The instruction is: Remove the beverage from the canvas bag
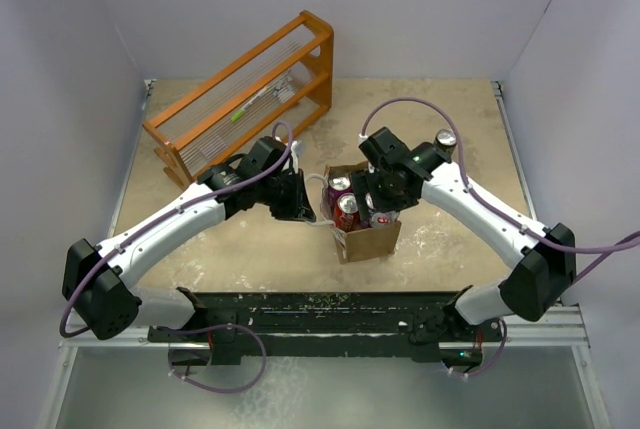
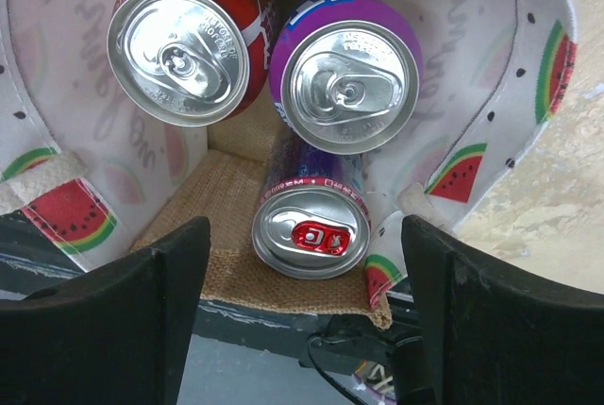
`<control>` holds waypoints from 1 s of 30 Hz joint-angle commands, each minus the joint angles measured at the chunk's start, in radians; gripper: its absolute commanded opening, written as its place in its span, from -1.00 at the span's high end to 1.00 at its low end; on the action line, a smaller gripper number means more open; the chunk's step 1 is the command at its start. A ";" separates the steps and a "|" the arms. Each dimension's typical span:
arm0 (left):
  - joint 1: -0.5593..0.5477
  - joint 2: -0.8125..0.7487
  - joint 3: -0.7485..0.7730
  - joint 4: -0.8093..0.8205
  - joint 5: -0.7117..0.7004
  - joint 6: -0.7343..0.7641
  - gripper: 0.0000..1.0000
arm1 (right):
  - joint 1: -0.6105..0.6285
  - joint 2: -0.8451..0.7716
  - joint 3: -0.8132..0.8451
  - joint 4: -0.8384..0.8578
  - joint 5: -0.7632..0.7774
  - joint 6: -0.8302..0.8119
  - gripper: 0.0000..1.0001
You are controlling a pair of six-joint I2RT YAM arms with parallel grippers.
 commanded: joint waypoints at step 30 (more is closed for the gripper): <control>0.006 0.002 0.022 0.003 0.016 0.009 1.00 | 0.049 0.098 -0.128 0.094 0.054 0.059 -0.08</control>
